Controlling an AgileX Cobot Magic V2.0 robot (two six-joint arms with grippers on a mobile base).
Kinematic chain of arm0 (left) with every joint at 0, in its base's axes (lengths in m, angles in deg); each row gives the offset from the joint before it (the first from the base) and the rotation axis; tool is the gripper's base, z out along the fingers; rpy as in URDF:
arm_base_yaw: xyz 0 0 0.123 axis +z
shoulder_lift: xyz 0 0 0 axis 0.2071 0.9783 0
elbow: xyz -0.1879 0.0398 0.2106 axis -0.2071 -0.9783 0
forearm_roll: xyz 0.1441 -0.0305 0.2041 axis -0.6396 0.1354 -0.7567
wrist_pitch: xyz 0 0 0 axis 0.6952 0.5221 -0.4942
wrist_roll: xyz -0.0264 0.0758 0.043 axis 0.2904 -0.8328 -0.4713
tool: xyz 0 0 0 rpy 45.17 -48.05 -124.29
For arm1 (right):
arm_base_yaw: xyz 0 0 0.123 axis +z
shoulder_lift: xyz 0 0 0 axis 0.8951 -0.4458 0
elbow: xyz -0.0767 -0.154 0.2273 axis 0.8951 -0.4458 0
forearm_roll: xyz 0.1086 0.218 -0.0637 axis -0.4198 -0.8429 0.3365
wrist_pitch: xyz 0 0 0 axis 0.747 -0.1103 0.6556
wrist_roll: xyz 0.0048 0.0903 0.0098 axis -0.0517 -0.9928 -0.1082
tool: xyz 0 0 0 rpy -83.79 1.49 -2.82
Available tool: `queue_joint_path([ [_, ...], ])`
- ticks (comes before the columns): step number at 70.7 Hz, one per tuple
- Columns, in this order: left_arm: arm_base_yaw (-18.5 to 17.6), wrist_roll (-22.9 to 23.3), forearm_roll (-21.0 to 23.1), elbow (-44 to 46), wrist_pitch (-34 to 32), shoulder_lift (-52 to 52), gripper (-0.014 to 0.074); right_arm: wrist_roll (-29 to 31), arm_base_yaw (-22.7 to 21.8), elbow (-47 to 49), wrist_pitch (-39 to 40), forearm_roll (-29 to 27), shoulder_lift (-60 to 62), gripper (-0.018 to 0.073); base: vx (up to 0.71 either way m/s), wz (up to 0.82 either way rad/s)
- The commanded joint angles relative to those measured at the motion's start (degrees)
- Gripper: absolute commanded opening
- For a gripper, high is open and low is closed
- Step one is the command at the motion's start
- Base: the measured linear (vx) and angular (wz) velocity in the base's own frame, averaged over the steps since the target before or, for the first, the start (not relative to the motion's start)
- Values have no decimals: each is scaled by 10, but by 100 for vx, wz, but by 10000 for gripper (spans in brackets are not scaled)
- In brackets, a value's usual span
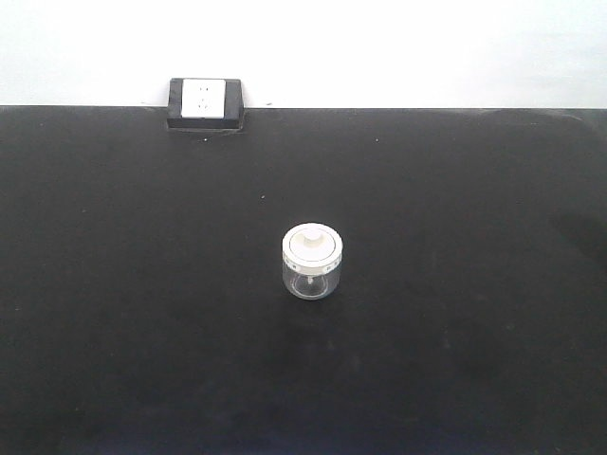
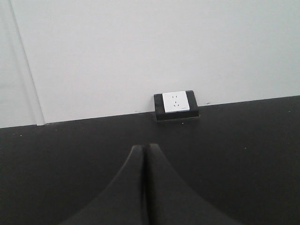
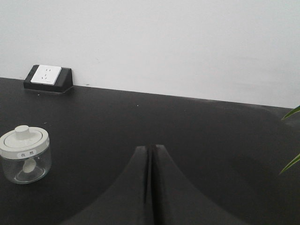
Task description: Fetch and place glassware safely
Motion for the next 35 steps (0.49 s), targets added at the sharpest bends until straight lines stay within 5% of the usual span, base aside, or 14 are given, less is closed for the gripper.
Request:
queue_joint_path([
  [1, -3, 7, 2, 15, -39, 4, -7, -1, -3, 15, 24, 13, -5, -3, 0, 0],
  [35, -3, 7, 2, 15, -39, 4, -7, -1, -3, 15, 24, 13, -5, -3, 0, 0],
])
